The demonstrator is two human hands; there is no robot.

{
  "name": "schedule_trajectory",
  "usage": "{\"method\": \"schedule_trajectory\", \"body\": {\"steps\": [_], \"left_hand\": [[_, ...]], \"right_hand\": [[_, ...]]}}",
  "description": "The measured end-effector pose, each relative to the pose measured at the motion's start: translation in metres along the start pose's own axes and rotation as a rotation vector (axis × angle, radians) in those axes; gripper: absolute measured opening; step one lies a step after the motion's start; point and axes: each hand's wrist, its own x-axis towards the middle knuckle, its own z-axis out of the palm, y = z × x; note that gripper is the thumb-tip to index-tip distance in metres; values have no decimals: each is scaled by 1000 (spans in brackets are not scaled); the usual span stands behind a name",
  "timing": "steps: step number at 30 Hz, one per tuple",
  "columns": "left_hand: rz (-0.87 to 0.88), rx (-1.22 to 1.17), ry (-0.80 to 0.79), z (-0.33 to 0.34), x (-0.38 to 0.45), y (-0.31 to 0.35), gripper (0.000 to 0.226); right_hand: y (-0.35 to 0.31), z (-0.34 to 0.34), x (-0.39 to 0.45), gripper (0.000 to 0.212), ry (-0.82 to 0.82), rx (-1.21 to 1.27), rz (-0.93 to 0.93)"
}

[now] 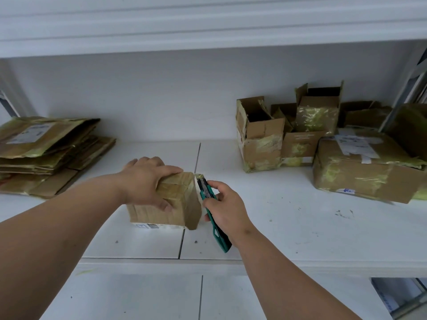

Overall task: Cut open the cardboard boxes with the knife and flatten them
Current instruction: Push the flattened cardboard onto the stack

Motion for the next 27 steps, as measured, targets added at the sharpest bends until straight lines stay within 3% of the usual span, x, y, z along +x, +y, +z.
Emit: {"method": "schedule_trajectory", "body": {"steps": [4,15,27], "left_hand": [[25,-175,62,3,1,0,92],[27,-139,100,5,2,0,89],[25,-154,102,6,-2,-1,85]], "right_hand": [[0,-5,-4,40,16,-50,-53],[-11,-6,0,41,2,-228,-79],[-21,-8,-3,40,-20,-256,-22]]}}
